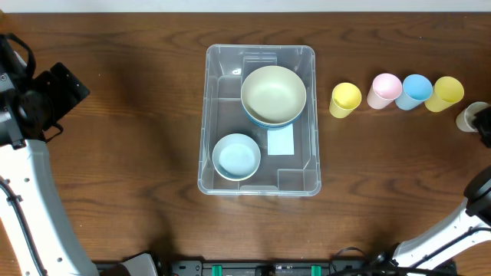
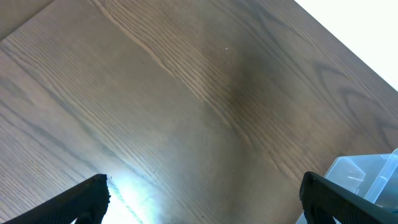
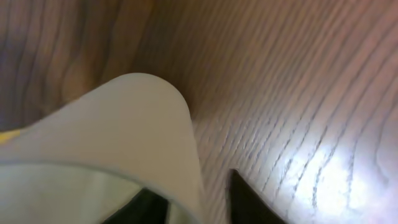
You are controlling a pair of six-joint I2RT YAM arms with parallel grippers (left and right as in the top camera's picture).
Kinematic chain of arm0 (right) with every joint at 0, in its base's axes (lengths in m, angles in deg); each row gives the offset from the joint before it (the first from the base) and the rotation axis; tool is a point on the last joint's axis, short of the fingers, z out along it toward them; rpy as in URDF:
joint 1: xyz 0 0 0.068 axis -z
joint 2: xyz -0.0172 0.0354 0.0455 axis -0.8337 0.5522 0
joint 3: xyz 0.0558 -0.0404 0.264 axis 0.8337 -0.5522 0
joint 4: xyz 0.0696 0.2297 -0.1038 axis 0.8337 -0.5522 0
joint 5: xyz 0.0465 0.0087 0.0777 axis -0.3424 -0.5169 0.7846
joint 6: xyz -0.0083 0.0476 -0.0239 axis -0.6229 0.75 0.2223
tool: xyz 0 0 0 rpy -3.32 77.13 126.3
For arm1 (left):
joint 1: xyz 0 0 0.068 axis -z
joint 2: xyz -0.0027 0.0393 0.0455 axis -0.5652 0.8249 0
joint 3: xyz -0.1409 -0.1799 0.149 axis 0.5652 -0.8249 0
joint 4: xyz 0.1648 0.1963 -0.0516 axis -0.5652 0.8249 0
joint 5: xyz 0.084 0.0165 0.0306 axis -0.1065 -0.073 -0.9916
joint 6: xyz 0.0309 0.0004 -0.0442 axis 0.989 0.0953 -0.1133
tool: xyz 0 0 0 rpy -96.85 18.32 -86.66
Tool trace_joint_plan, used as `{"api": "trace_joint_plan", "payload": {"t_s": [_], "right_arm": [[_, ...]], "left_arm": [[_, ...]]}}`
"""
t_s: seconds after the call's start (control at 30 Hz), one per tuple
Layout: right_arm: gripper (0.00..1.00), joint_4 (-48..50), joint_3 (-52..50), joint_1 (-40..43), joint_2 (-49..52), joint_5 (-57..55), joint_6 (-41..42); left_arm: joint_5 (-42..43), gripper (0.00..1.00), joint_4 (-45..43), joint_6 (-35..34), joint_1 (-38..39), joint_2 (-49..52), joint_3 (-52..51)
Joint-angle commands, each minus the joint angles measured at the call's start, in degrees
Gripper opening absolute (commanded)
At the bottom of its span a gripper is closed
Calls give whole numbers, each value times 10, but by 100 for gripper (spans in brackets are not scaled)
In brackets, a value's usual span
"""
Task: Pack container
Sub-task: 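Move the right gripper to the white cup at the right edge, then grasp the white cup with the right gripper and lift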
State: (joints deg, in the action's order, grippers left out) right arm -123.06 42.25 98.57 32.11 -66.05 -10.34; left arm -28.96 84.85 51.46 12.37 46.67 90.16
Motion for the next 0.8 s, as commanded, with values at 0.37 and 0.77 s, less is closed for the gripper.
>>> {"api": "trace_joint_plan", "payload": {"t_s": [0.37, 0.77], "right_arm": [[1, -94, 1, -13, -213, -44, 21], [25, -105, 0, -168, -327, -130, 10]], "left_arm": [[-5, 98, 2, -1, -3, 3, -4], [-5, 98, 2, -1, -3, 3, -4]]}}
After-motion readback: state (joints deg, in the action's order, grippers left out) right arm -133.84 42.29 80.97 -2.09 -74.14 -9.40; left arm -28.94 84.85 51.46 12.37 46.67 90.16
